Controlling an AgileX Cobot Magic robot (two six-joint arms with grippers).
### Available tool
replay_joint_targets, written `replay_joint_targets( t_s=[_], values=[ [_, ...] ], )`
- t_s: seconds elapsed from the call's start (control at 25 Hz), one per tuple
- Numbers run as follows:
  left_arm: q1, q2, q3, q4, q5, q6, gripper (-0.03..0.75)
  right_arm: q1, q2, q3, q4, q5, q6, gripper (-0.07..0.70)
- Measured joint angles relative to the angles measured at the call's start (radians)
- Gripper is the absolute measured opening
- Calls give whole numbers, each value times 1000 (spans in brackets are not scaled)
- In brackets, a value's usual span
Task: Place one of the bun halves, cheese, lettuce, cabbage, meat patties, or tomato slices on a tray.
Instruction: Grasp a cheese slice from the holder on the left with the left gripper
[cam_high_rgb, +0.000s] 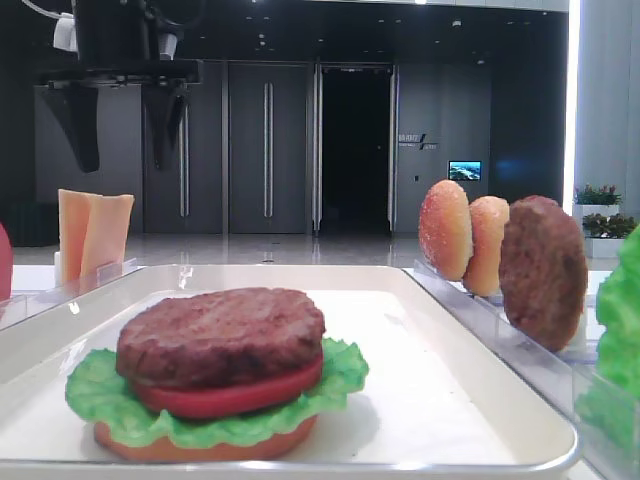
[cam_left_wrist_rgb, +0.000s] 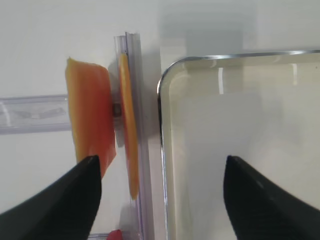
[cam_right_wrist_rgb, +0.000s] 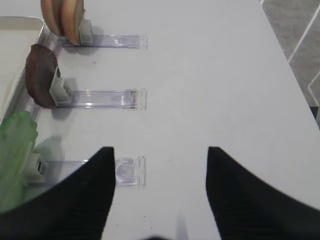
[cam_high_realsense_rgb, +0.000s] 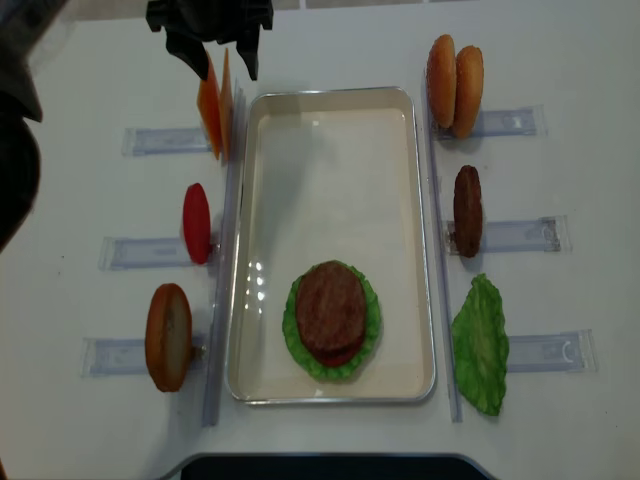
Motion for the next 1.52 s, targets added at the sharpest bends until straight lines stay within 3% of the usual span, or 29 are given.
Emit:
replay_joint_targets(
  t_s=[0.4,0.72,1.52],
  values=[
    [1,36,0,6,-5,-21,579,0,0,0,0,0,0,415],
    [1,48,0,33,-45,-28,580,0,0,0,0,0,0,415],
    [1,110,-1,55,-52,-2,554,0,0,0,0,0,0,415]
  ],
)
